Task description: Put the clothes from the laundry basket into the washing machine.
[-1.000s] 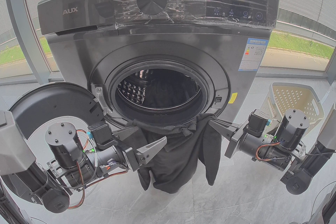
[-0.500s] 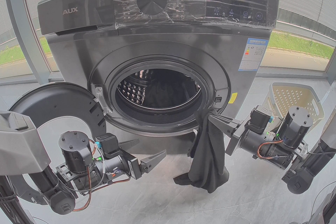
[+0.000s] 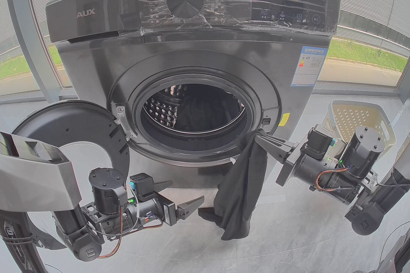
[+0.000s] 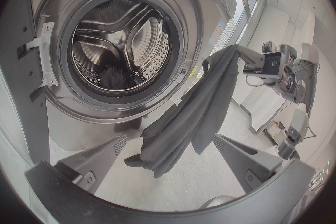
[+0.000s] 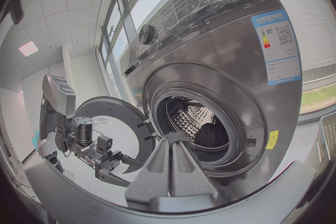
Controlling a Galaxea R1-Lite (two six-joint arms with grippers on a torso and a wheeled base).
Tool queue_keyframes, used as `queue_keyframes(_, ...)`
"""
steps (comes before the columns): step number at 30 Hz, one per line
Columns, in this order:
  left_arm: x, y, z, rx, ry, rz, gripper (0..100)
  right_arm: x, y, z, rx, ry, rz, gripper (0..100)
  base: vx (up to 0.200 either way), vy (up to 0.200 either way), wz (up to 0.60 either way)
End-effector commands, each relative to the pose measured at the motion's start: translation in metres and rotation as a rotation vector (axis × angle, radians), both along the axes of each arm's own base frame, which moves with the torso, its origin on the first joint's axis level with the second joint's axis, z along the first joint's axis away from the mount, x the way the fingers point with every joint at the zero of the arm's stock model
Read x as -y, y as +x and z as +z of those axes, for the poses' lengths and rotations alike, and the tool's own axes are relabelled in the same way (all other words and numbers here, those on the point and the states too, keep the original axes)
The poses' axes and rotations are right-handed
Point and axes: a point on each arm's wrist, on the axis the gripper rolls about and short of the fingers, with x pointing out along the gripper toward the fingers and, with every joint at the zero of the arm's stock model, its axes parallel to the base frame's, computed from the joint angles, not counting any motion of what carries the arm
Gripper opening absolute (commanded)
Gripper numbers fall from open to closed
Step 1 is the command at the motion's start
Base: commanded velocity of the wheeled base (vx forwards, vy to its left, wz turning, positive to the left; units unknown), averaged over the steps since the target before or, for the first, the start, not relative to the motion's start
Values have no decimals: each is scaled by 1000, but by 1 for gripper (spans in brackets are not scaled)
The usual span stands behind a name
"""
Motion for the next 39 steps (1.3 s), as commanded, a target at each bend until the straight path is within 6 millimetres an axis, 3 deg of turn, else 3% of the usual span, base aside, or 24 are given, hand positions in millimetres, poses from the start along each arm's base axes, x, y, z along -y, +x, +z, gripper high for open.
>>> queue_keyframes(1,1,7,-12,-12,34,3,100,0,-3,4,10,7,8,0,0,0,0)
queue_keyframes(9,-1,16,-17,-6,40,22,100,-7,-11,5,10,8,46,0,0,0,0)
queue_keyframes(23,20,62,-33,58,3,59,100,-23,-22,5,11,11,114,0,0,0,0)
queue_keyframes(33,27,65,-50,66,59,30,100,-32,-21,15,1,79,152,0,0,0,0)
queue_keyframes(39,36,50,-52,48,77,-22,100,-33,-15,17,12,87,143,0,0,0,0)
